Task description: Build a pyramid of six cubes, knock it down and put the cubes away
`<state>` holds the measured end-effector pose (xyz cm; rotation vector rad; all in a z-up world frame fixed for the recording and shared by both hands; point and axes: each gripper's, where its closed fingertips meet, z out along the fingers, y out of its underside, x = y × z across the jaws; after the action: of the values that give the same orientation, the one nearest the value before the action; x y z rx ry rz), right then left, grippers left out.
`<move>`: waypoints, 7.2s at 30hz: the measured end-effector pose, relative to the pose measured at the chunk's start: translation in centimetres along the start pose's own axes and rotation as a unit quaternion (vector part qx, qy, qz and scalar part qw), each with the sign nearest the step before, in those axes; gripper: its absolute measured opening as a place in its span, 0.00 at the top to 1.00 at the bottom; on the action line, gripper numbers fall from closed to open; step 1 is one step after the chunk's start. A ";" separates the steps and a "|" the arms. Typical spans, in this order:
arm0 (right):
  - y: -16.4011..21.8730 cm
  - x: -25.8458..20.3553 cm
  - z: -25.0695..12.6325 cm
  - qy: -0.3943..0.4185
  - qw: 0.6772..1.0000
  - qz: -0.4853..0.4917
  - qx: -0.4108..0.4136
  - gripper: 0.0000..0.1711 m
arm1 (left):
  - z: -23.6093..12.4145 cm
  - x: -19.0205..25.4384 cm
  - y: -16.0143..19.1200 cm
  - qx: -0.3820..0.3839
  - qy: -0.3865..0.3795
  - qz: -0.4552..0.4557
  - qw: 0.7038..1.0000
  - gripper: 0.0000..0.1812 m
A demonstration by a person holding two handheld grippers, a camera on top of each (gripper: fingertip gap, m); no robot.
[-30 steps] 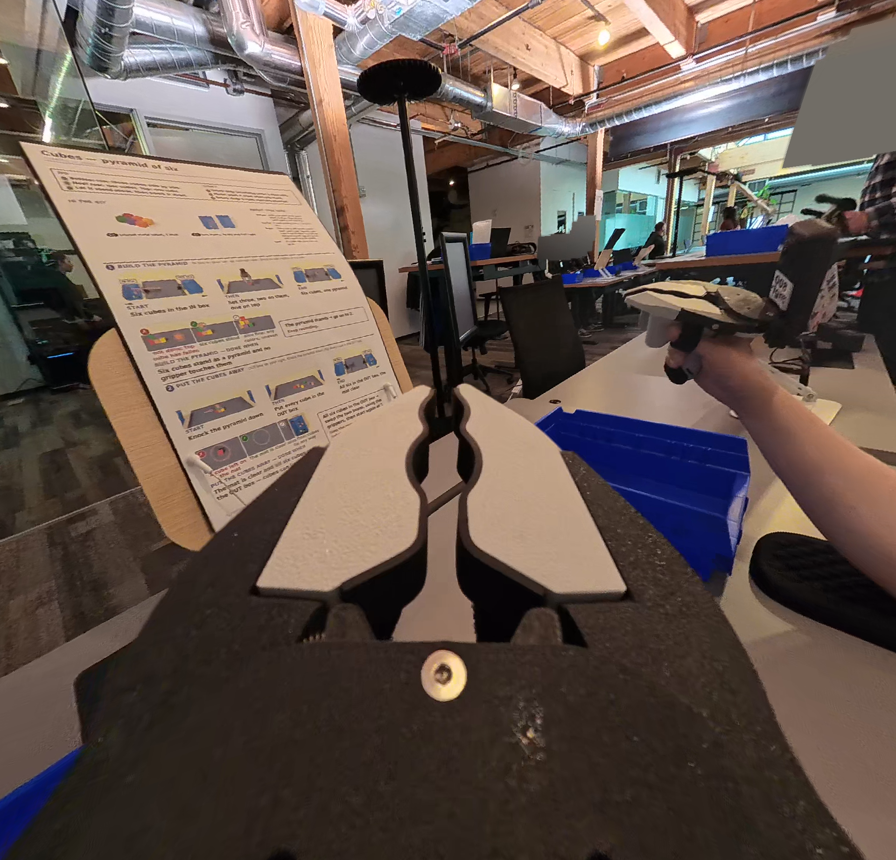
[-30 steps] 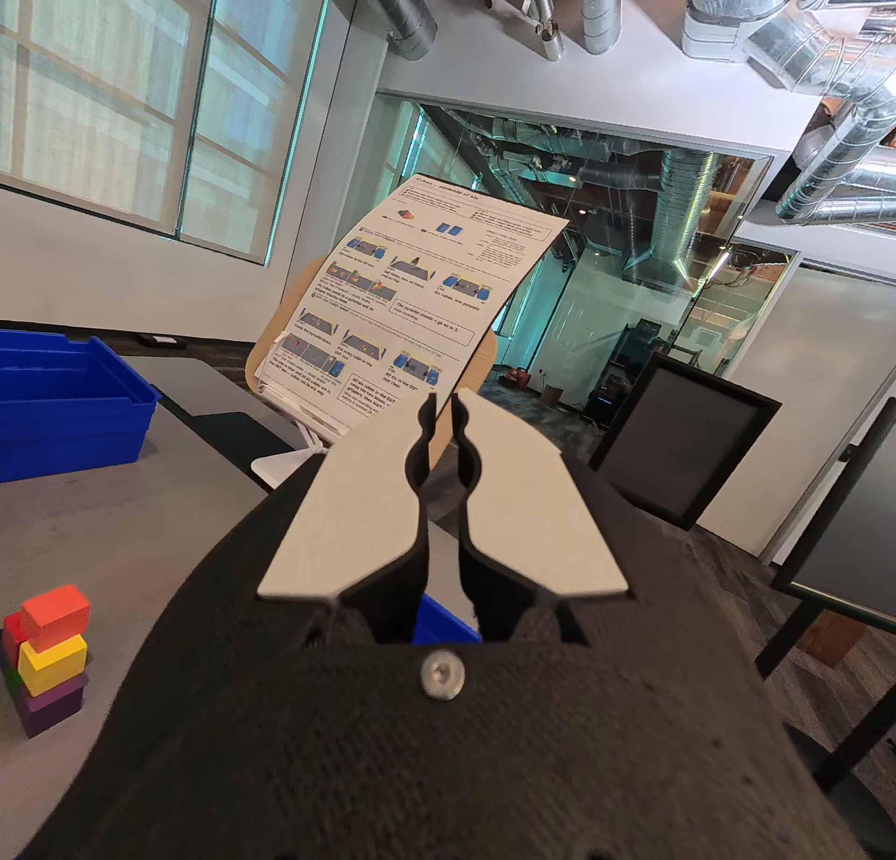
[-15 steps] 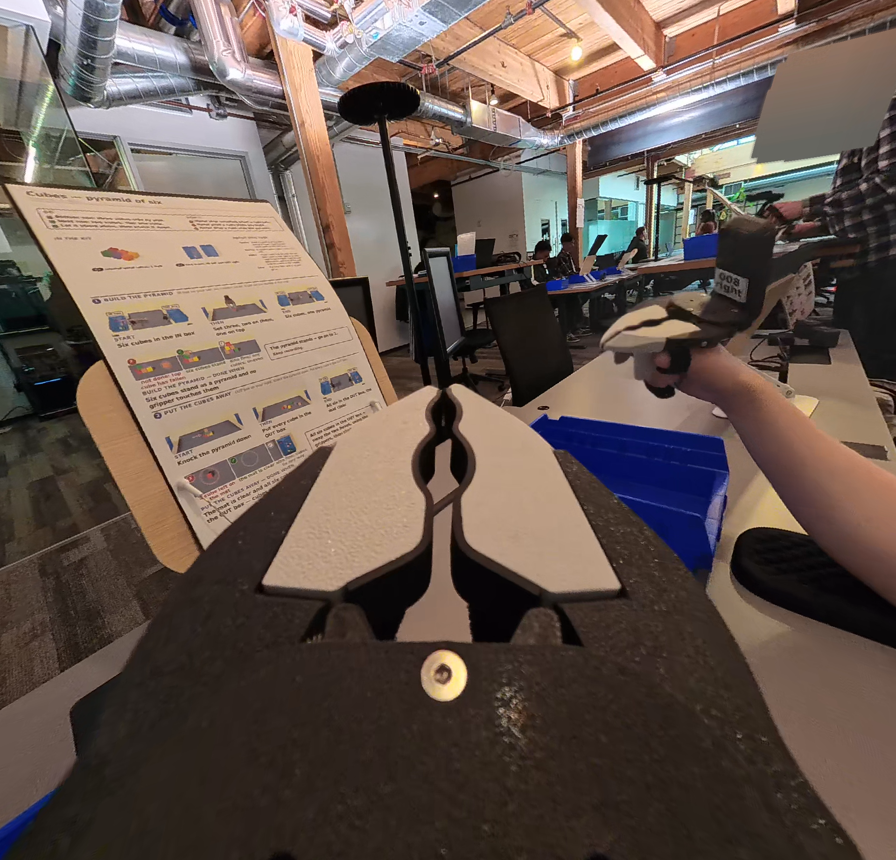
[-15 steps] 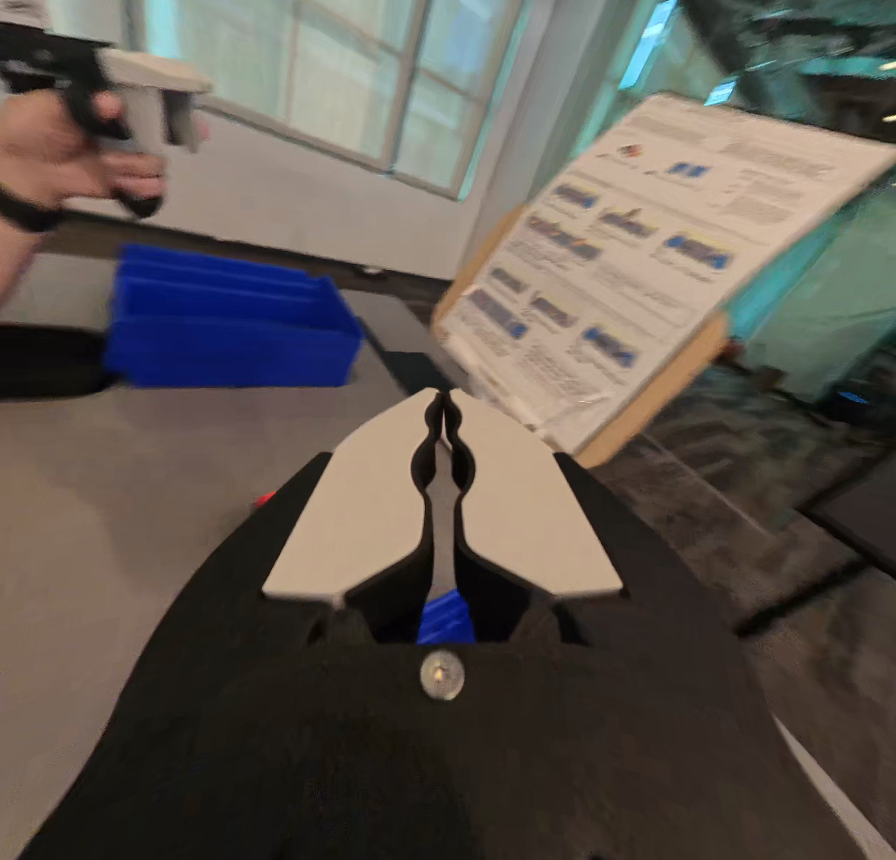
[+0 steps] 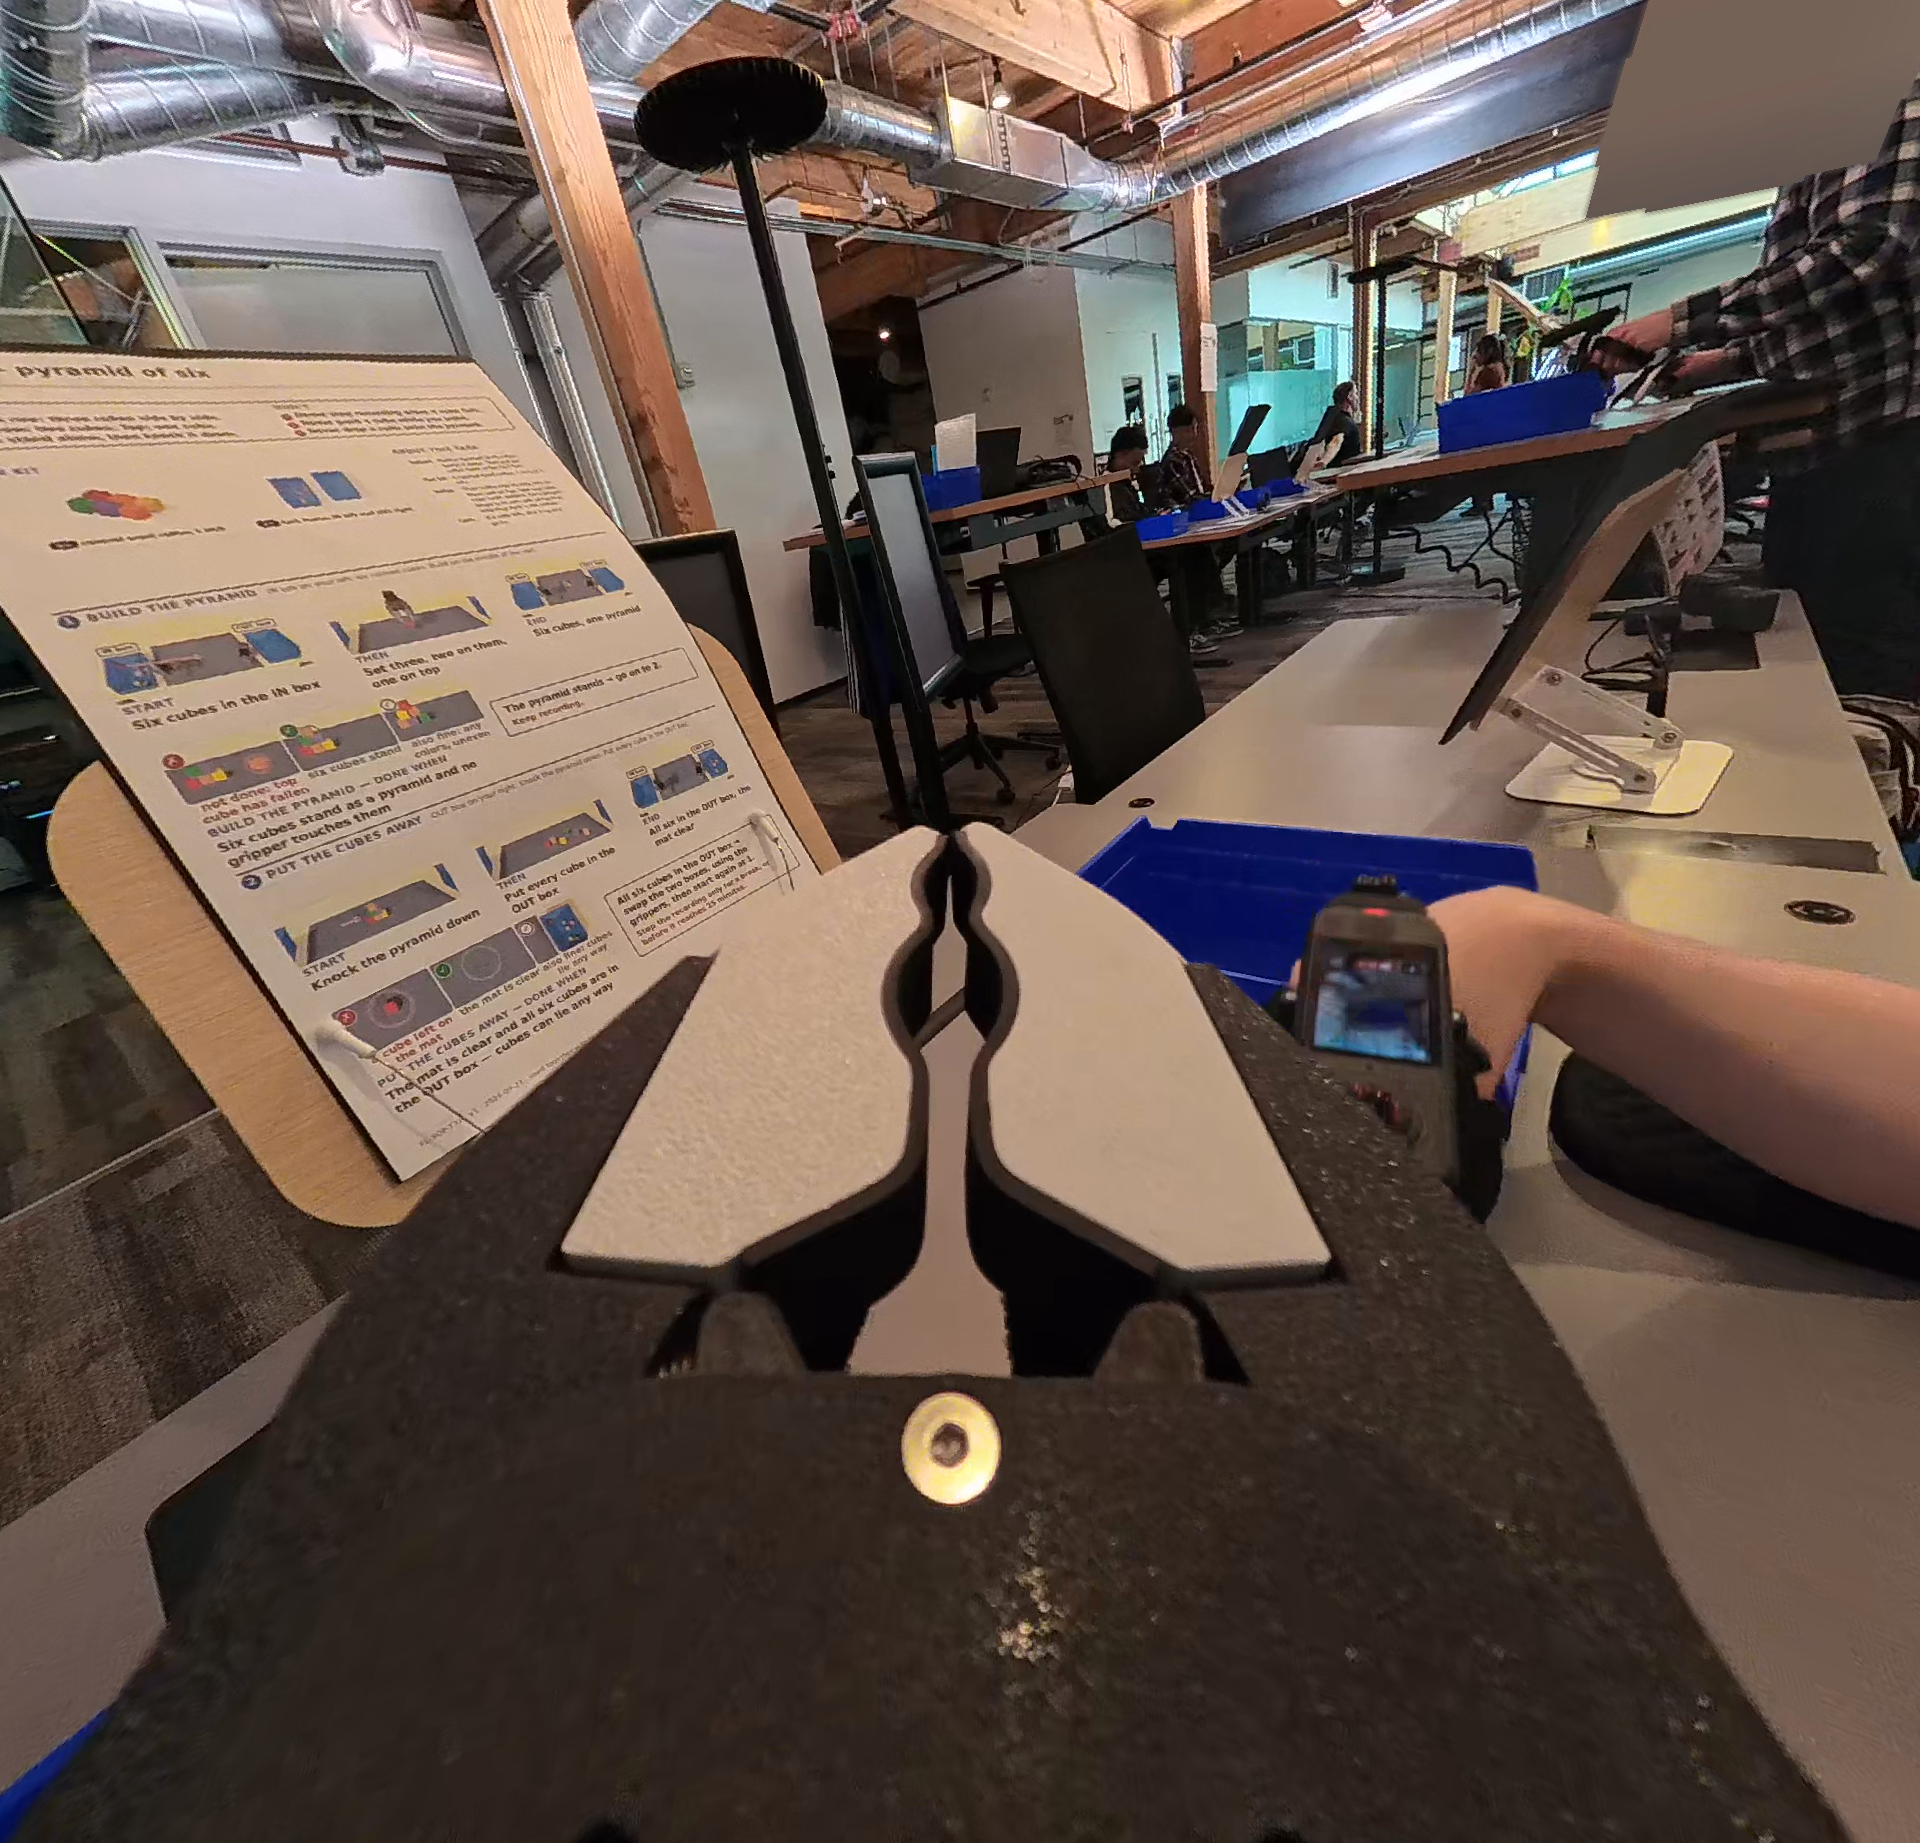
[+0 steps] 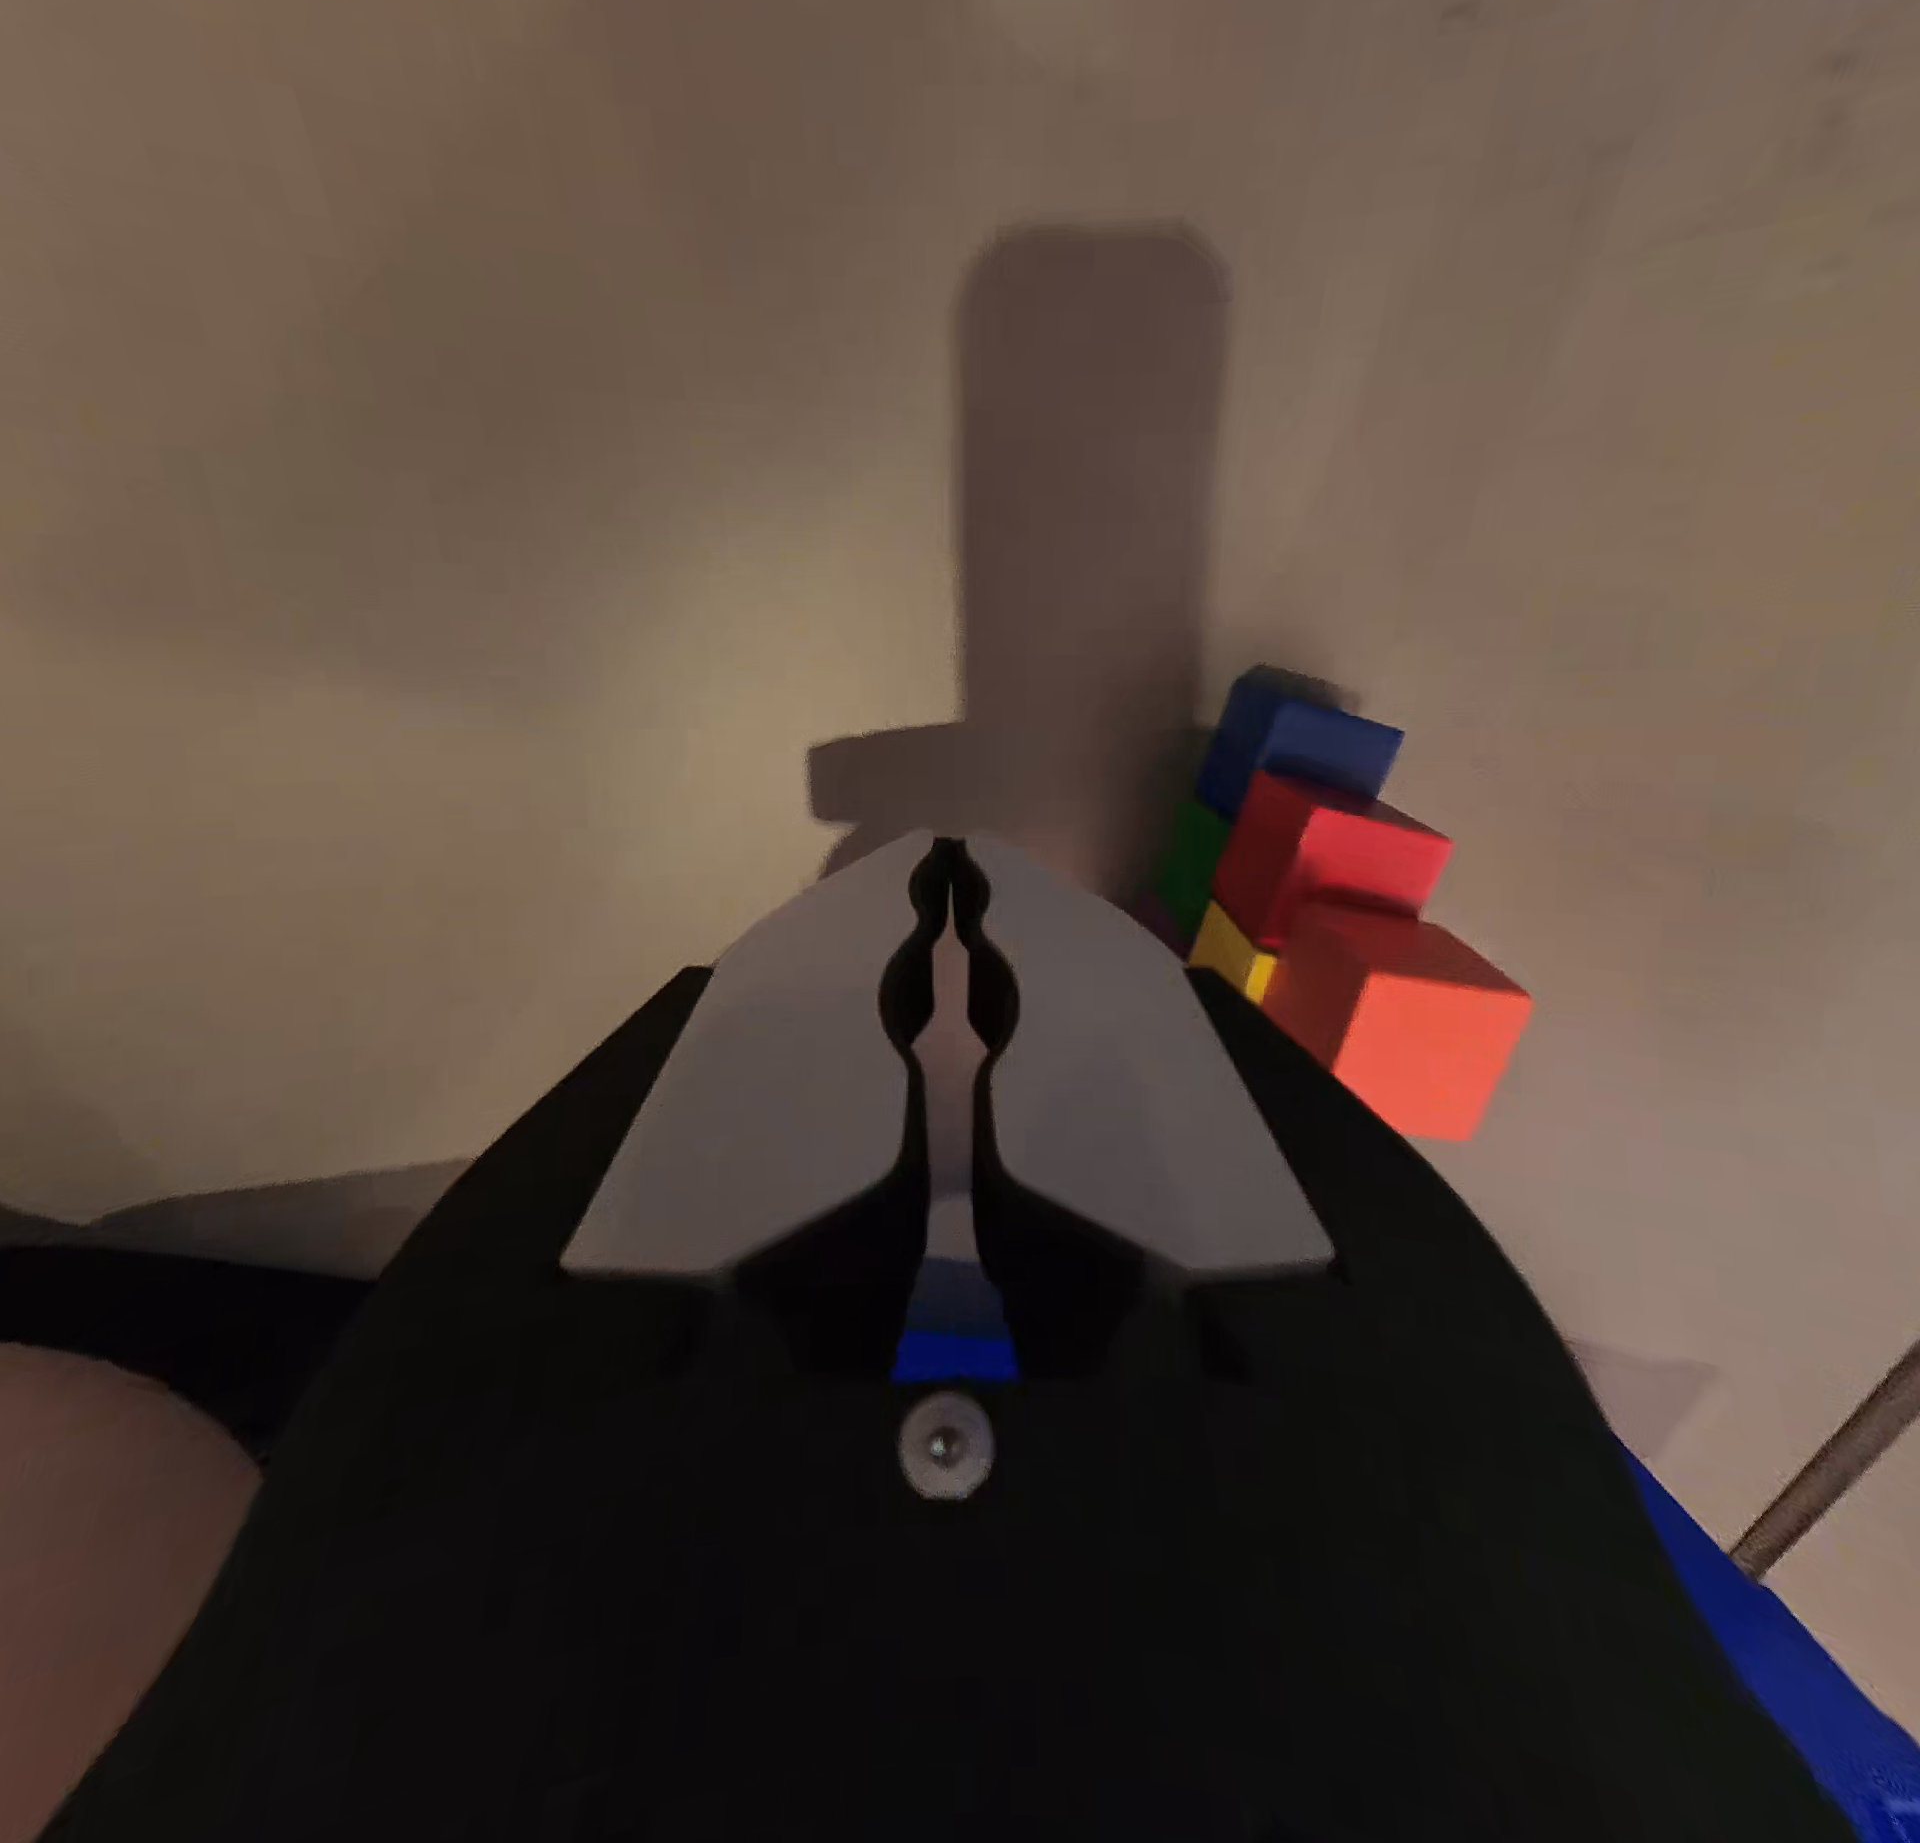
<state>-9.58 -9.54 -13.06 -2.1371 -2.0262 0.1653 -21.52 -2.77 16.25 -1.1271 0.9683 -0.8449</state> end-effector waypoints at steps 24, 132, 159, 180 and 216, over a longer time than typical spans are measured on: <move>2.1 12.5 -20.0 0.552 0.798 0.142 0.197 1.00 | 0.5 0.6 0.5 -0.017 0.013 0.020 1.000 1.00; 8.2 13.6 -4.3 0.250 0.840 0.479 0.053 0.69 | -0.5 1.1 4.9 -0.262 -0.120 0.095 0.953 0.69; 21.2 10.3 -17.1 0.289 0.702 0.625 0.183 0.83 | 0.3 2.1 6.2 -0.286 -0.101 0.109 0.947 0.70; 25.5 12.1 -9.8 0.243 0.698 0.670 0.073 0.70 | 0.4 1.7 7.5 -0.313 -0.105 0.112 0.937 0.71; 17.6 9.6 -13.4 0.214 0.758 0.602 0.131 0.82 | 0.3 2.3 7.3 -0.314 -0.097 0.123 0.936 0.71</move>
<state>10.98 -1.58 -3.31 -2.5676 -0.1525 0.0952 -19.94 -3.10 8.78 -1.5544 1.2210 -0.2047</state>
